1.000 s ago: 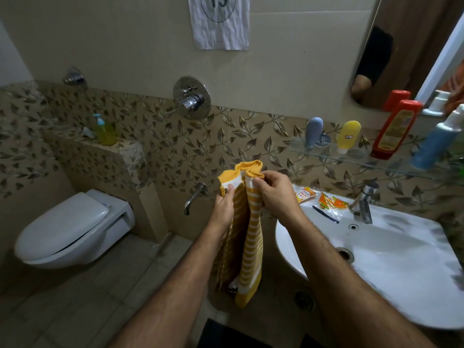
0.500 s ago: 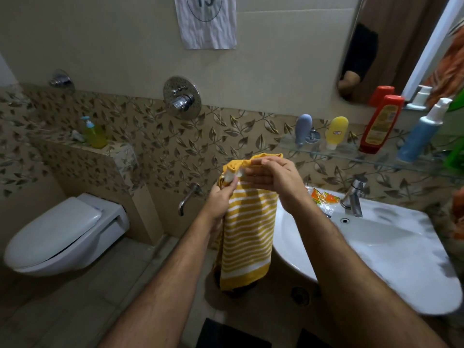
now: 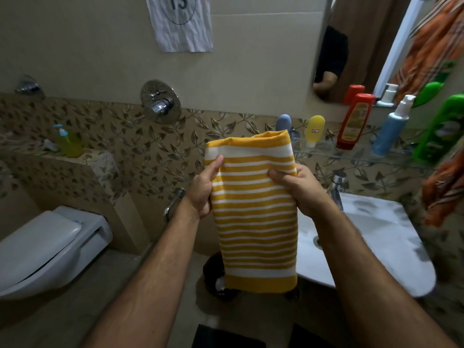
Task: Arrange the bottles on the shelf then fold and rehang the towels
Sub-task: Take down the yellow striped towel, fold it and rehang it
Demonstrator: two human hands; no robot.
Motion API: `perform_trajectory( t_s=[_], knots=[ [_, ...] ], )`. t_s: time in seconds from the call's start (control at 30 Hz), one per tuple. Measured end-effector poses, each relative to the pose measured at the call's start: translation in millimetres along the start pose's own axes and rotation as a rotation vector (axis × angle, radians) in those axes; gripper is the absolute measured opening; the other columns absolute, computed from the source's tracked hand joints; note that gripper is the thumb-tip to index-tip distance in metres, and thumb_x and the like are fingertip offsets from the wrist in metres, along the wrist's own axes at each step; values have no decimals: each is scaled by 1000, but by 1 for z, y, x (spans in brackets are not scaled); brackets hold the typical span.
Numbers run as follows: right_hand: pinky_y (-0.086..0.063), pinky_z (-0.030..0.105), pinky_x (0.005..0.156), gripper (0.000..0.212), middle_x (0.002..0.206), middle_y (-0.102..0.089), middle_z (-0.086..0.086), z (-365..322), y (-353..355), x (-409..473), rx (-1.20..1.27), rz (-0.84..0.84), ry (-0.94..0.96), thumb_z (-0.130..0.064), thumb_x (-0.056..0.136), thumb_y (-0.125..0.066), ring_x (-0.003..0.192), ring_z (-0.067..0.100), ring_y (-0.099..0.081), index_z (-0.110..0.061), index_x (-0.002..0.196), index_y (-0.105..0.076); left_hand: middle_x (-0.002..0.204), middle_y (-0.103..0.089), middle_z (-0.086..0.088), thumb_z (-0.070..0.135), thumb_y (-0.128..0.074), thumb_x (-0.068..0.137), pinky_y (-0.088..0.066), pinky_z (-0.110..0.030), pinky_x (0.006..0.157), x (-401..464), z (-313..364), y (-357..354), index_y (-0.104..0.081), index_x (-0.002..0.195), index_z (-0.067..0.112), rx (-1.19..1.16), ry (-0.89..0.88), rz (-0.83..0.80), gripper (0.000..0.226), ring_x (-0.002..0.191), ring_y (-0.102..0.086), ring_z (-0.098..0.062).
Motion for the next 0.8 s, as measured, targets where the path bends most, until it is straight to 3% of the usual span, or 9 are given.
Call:
perform_trajectory(
  t_s=[0.13, 0.23, 0.3, 0.43, 0.53, 0.67, 0.8],
  knots=[
    [-58, 41, 87, 34, 109, -73, 15, -23, 12, -7, 1, 55, 51, -25, 79, -67, 101, 30, -71, -8, 109, -66, 128, -64, -14, 71, -72, 60, -55, -47, 88, 9, -5, -8, -54, 131, 15, 47, -65, -128, 93, 118, -61, -32],
    [-59, 39, 82, 37, 106, -74, 14, -36, 31, -10, 46, 142, 74, -25, 79, -68, 99, 29, -72, -6, 111, -65, 121, -68, -10, 67, -85, 41, -56, -39, 87, 14, -27, -24, -54, 130, 12, 112, 31, -211, 109, 113, -64, -25],
    [-60, 36, 78, 29, 102, -75, 11, -43, 45, -12, 78, 194, 86, -22, 84, -66, 96, 28, -73, -7, 108, -66, 107, -74, -6, 55, -92, 37, -58, -31, 77, 20, -36, -39, -62, 118, 11, 114, 68, -201, 97, 100, -70, -20],
    [-62, 33, 75, 14, 100, -75, 8, -54, 75, -17, 93, 260, 91, -15, 95, -58, 92, 23, -74, -9, 105, -66, 101, -75, -12, 22, -79, 73, -59, -40, 76, 44, -23, -71, -70, 103, 13, 87, -78, -97, 33, 94, -72, -27],
    [-61, 35, 79, 18, 102, -75, 7, -64, 101, -17, 109, 295, 112, -18, 93, -60, 95, 23, -73, -11, 109, -65, 101, -75, -12, 24, -82, 70, -57, -46, 82, 61, -16, -94, -68, 106, 10, 112, -110, -48, 41, 96, -71, -31],
    [-60, 37, 81, 44, 114, -73, 6, -67, 138, -19, 117, 278, 113, -28, 82, -66, 104, 23, -71, -15, 123, -58, 100, -75, -7, 26, -78, 67, -59, -42, 80, 77, -4, -133, -66, 109, 10, 123, -181, -45, 46, 96, -71, -28],
    [-60, 32, 73, 46, 108, -74, 6, -54, 165, -19, 68, 288, 45, -20, 73, -72, 98, 23, -72, -14, 118, -61, 105, -73, -6, 22, -77, 77, -59, -38, 79, 98, -3, -160, -60, 117, 9, 140, -179, -37, 45, 96, -71, -23]
  ],
)
Point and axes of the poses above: each hand's wrist, its own x-axis towards the middle knuckle, its own y-axis out of the back of the hand, z = x × y, the point moved 9 cm from there along x, towards the middle knuckle
